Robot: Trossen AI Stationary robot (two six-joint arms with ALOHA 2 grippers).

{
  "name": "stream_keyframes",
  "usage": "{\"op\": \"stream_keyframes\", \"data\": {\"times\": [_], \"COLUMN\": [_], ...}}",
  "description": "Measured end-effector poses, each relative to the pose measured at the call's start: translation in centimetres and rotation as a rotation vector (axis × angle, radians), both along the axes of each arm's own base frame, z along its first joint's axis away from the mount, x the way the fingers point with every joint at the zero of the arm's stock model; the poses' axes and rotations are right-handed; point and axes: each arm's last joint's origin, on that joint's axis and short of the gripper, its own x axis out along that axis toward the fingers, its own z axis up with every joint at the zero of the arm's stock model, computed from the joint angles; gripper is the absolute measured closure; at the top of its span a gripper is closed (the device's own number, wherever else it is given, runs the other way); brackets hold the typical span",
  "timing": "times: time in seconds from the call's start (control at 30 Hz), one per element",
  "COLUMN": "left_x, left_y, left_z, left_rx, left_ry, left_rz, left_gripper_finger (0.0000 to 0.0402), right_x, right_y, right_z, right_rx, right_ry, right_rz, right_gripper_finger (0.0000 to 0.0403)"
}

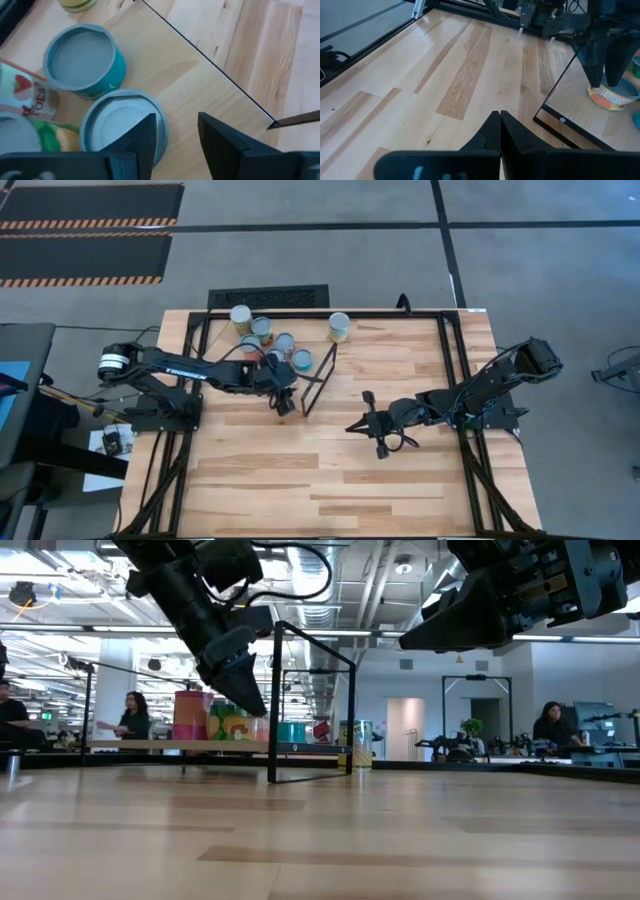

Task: Pick and place cans onto a shelf
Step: Put the canned mushroom on the shelf, then put the canned carrots on the shelf

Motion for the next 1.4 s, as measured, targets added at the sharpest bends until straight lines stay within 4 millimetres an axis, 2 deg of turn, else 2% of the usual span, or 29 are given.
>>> {"op": "stream_keyframes", "data": {"times": [0.27,0.47,0.57,0.7,0.9,1.03,1.13,1.2,1.27,1.4], "left_x": [-0.5,-1.7,-2.8,-4.4,-6.6,-7.7,-8.4,-8.8,-9.1,-9.4], "left_y": [-0.5,-3.6,-5.3,-7.2,-8.6,-8.8,-8.6,-8.5,-8.4,-8.1], "left_z": [2.4,4.6,4.1,2.3,-0.3,-1.5,-2.5,-2.9,-3.2,-3.5], "left_rx": [0.057,0.167,0.146,0.092,0.022,0.017,0.011,0.008,0.012,0.039], "left_ry": [-0.042,-0.157,-0.212,-0.312,-0.518,-0.603,-0.626,-0.633,-0.652,-0.669], "left_rz": [-0.011,-0.03,-0.072,-0.141,-0.229,-0.259,-0.261,-0.259,-0.251,-0.22], "left_gripper_finger": [0.0269,0.0309,0.0341,0.0388,0.0396,0.0401,0.04,0.0401,0.0401,0.0401], "right_x": [0.0,0.0,0.0,0.1,0.1,-1.4,-2.3,-2.6,-2.5,-1.8], "right_y": [0.0,0.0,0.0,-0.1,-0.6,-2.2,-4.2,-5.7,-7.3,-11.1], "right_z": [0.0,0.0,0.0,0.3,0.5,-0.9,-0.9,-0.8,-0.1,2.7], "right_rx": [0.0,-0.002,-0.013,-0.007,-0.009,0.006,0.015,-0.007,-0.027,-0.075], "right_ry": [0.0,0.004,-0.002,-0.034,-0.149,-0.196,-0.198,-0.135,-0.071,0.026], "right_rz": [0.0,0.0,0.005,0.002,-0.007,-0.058,-0.172,-0.258,-0.333,-0.471], "right_gripper_finger": [0.0391,0.0391,0.0391,0.0391,0.0395,0.0399,0.0397,0.0393,0.0391,0.0384]}}
